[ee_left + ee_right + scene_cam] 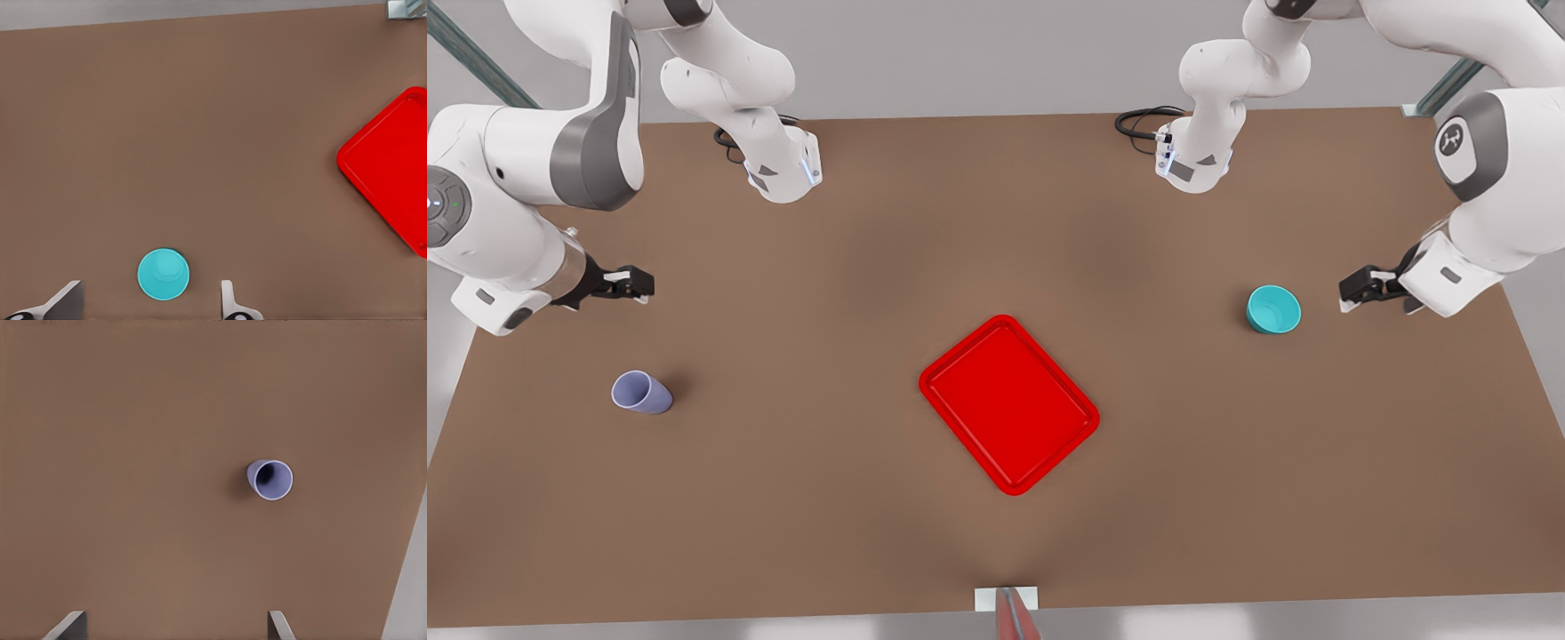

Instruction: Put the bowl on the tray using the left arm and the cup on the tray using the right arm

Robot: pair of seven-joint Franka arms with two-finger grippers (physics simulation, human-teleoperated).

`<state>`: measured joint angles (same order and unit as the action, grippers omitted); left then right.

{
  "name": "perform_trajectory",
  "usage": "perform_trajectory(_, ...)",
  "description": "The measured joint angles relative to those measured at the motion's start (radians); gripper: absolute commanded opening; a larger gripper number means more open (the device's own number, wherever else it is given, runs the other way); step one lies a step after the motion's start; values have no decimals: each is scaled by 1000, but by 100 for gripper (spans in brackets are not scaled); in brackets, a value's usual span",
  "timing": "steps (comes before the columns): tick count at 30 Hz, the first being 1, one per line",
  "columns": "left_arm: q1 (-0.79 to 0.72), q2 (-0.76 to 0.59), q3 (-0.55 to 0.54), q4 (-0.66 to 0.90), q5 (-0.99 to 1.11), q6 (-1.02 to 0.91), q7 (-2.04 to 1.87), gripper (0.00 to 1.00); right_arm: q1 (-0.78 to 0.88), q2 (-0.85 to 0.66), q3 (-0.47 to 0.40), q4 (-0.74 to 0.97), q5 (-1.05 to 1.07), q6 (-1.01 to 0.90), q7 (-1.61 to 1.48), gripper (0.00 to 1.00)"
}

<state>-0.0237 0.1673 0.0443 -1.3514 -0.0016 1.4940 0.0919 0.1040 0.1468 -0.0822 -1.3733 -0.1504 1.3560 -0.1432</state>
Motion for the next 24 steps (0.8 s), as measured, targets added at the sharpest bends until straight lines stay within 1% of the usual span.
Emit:
perform_trajectory(4, 1, 4, 3, -3, -5, -3, 10, 100, -2, 0, 0, 0, -1, 8, -13, 100)
perform_trajectory(5, -8, 3, 22, -53, -7, -3, 13, 100, -1, 1, 0, 0, -1, 9, -16, 100)
perform_trajectory(7, -7, 3, 60, -253, -15, 35, 20, 100, 0, 1, 0, -1, -3, 11, -22, 100)
perform_trajectory(10, 0, 10, 156, -573, -41, 179, 59, 100, 1, 3, 0, -7, -3, 13, -29, 100)
perform_trajectory(12, 10, 29, 212, -710, -55, 292, 83, 100, 1, 4, 0, -10, -3, 13, -34, 100)
perform_trajectory(13, 5, 34, 244, -754, -59, 346, 99, 100, 0, 4, 0, -10, -3, 12, -36, 100)
perform_trajectory(15, 8, 39, 295, -807, -67, 439, 135, 100, 1, 4, 1, -11, -3, 11, -40, 100)
perform_trajectory(18, 9, 42, 335, -878, -94, 560, 189, 100, 3, 6, 1, -11, -3, 9, -44, 100)
perform_trajectory(24, 5, 87, 346, -949, -195, 731, 276, 100, 3, 8, 1, -17, -2, 6, -52, 100)
